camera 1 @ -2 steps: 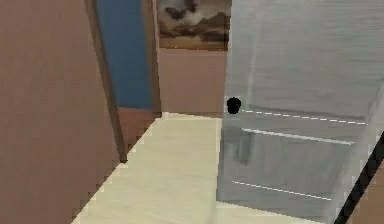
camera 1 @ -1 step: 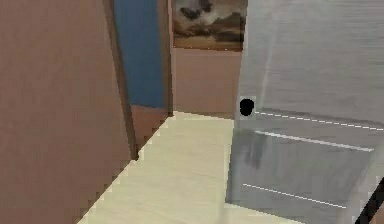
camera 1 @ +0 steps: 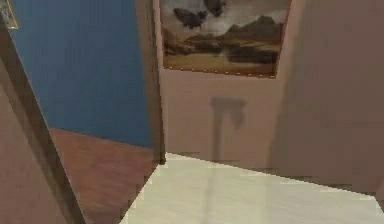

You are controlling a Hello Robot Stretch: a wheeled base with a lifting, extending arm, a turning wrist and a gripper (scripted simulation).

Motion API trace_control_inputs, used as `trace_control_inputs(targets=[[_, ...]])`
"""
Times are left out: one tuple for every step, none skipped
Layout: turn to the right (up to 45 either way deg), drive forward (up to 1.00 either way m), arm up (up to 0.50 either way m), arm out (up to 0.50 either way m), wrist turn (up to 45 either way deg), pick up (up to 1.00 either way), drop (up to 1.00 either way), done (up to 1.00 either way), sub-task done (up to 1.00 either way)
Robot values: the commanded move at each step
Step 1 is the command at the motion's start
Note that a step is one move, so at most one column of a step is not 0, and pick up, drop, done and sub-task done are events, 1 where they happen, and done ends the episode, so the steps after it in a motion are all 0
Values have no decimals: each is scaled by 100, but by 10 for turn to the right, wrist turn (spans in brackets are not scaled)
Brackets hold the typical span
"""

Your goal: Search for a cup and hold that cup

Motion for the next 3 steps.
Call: trace_control_inputs(targets=[[0, 80, 0, 0, 0, 0, 0, 0, 0], [-450, 0, 0, 0, 0, 0, 0, 0, 0], [-150, 0, 0, 0, 0, 0, 0, 0, 0]])
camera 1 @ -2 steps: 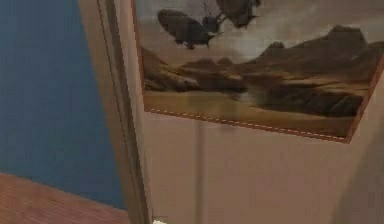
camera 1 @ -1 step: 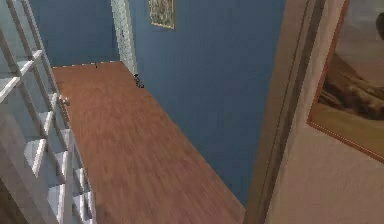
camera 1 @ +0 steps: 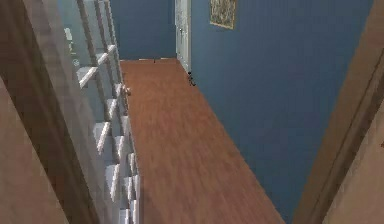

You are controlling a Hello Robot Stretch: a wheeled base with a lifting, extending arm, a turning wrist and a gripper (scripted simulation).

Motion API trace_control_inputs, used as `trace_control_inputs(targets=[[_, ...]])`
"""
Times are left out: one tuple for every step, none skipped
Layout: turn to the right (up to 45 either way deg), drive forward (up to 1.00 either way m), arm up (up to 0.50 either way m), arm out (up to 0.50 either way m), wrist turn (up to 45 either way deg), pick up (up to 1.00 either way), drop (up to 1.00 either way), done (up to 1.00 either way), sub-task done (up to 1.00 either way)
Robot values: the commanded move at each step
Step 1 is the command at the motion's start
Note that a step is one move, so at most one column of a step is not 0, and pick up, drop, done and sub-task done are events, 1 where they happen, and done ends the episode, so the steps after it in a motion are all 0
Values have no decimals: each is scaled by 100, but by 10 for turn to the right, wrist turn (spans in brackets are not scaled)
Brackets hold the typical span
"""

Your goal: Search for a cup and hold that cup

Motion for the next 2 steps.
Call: trace_control_inputs(targets=[[0, 30, 0, 0, 0, 0, 0, 0, 0], [240, 0, 0, 0, 0, 0, 0, 0, 0]])
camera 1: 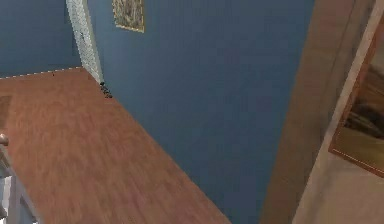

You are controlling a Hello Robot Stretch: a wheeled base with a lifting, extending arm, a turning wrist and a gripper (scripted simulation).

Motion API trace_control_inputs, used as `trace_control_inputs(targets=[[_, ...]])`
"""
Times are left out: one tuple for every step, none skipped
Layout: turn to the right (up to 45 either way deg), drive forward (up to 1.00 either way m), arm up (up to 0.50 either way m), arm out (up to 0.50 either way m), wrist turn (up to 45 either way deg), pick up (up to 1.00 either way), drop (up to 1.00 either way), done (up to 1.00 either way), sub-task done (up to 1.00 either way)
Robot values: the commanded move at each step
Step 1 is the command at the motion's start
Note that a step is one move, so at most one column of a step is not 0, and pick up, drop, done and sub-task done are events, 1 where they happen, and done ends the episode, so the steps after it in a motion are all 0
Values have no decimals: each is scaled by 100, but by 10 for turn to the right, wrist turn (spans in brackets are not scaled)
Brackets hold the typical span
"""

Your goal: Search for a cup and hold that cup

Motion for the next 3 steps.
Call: trace_control_inputs(targets=[[0, 15, 0, 0, 0, 0, 0, 0, 0], [-120, 0, 0, 0, 0, 0, 0, 0, 0], [0, 80, 0, 0, 0, 0, 0, 0, 0]])
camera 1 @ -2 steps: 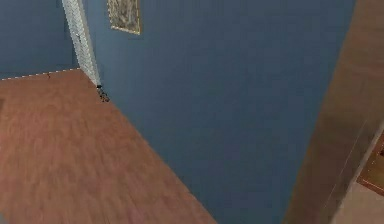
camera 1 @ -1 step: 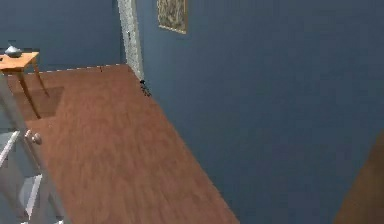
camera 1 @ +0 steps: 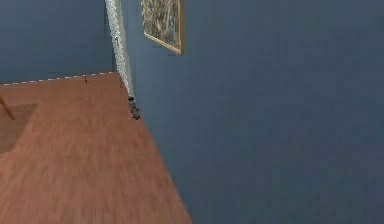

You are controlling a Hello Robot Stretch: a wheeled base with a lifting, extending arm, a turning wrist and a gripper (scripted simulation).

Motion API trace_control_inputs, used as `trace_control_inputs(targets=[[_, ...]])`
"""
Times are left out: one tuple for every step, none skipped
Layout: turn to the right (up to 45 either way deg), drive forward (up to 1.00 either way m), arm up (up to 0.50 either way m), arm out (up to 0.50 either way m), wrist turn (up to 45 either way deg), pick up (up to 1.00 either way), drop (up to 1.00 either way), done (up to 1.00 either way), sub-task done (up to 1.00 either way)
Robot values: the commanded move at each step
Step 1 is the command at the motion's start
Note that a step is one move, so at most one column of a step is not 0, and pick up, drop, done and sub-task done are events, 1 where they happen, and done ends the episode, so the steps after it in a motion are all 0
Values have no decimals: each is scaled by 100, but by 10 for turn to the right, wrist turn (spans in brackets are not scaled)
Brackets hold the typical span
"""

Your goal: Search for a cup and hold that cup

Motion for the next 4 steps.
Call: trace_control_inputs(targets=[[-210, 0, 0, 0, 0, 0, 0, 0, 0], [0, 30, 0, 0, 0, 0, 0, 0, 0], [-150, 0, 0, 0, 0, 0, 0, 0, 0], [-30, 0, 0, 0, 0, 0, 0, 0, 0]])
